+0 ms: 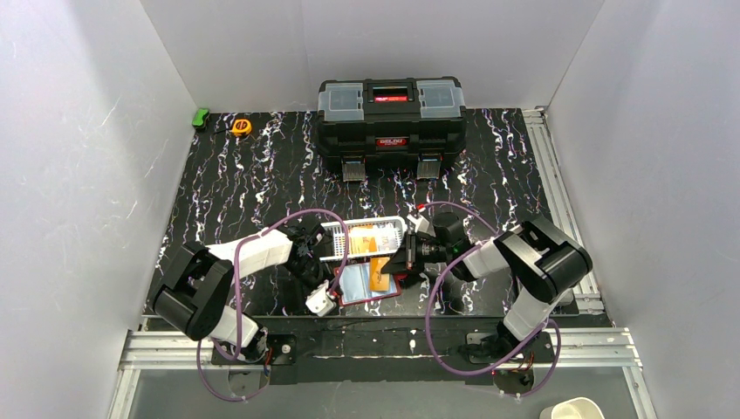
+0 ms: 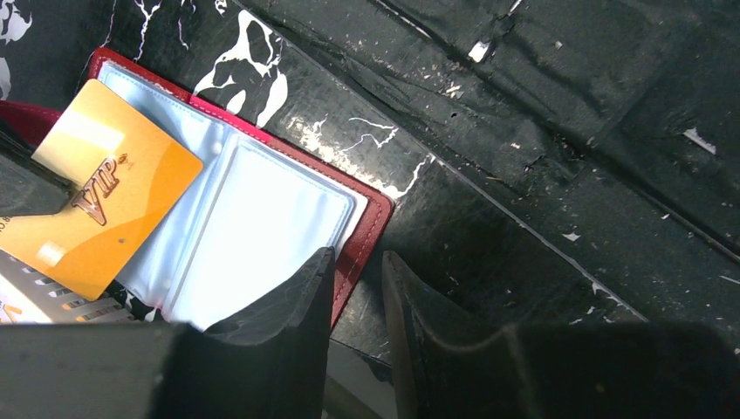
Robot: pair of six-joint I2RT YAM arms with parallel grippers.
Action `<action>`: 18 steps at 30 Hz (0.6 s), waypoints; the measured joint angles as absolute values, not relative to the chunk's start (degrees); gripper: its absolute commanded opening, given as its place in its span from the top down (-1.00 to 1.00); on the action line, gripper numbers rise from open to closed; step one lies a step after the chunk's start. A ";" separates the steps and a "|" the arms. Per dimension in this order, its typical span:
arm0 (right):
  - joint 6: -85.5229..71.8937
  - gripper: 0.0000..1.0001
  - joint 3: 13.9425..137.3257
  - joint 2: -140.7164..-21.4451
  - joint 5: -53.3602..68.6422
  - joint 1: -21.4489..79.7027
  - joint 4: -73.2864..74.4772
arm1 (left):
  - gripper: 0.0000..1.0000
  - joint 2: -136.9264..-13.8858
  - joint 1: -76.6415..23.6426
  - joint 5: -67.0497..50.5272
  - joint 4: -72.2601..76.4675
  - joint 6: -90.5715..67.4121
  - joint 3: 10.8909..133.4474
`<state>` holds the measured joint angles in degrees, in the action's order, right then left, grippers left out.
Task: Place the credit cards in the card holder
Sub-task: Insert the credit card into the card holder.
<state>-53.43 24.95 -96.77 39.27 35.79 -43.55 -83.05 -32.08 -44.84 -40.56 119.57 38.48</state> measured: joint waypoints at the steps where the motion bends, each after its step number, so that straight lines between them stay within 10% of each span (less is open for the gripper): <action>1: -53.84 0.97 24.49 -96.77 39.29 35.59 -44.53 | 0.48 -83.02 -32.08 -44.91 -40.77 119.57 38.39; 18: -59.68 0.97 22.92 -102.02 41.34 35.20 -57.28 | 0.49 -82.96 -32.08 -45.08 -41.28 119.57 38.22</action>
